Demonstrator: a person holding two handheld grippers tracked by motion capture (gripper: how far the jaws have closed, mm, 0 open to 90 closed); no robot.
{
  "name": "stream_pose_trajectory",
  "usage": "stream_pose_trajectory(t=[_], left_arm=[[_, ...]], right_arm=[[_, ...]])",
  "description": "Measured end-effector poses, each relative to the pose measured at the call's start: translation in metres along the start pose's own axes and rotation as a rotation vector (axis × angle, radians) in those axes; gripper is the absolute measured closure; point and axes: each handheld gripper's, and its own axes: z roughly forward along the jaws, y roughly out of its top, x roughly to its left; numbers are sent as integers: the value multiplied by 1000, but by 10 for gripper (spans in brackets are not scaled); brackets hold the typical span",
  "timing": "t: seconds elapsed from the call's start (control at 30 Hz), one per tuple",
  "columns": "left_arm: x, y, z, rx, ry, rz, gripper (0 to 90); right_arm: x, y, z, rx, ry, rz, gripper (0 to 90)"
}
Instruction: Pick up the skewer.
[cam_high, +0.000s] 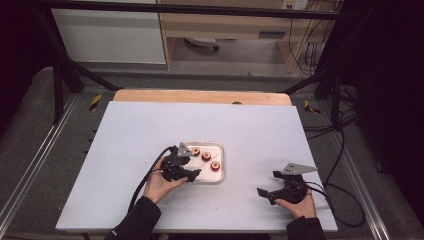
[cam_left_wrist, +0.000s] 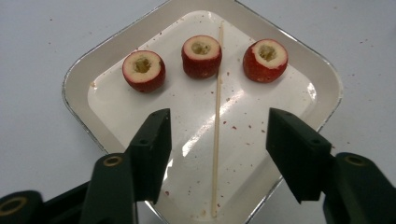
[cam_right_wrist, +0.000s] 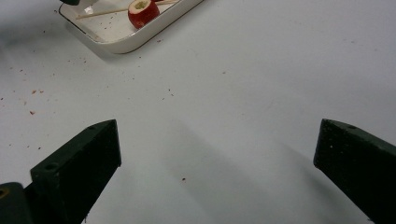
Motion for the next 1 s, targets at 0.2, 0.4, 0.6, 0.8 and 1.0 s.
stream_pose_trajectory(t=[0.2, 0.4, 0.6, 0.8, 1.0], left_arm=[[1, 0, 12, 28, -7, 8, 561], [1, 0, 20, 41, -11, 18, 697], [0, -1, 23, 45, -13, 24, 782], [-1, -1, 24, 33, -14, 28, 839], [-2, -2, 25, 28, -6, 39, 876]], right_arm=[[0, 0, 0, 5, 0, -5, 14], [0, 0, 0, 5, 3, -5, 15], [0, 0, 0, 5, 2, -5, 15], [0, 0, 1, 6, 2, -10, 15], [0, 0, 1, 6, 1, -10, 16]])
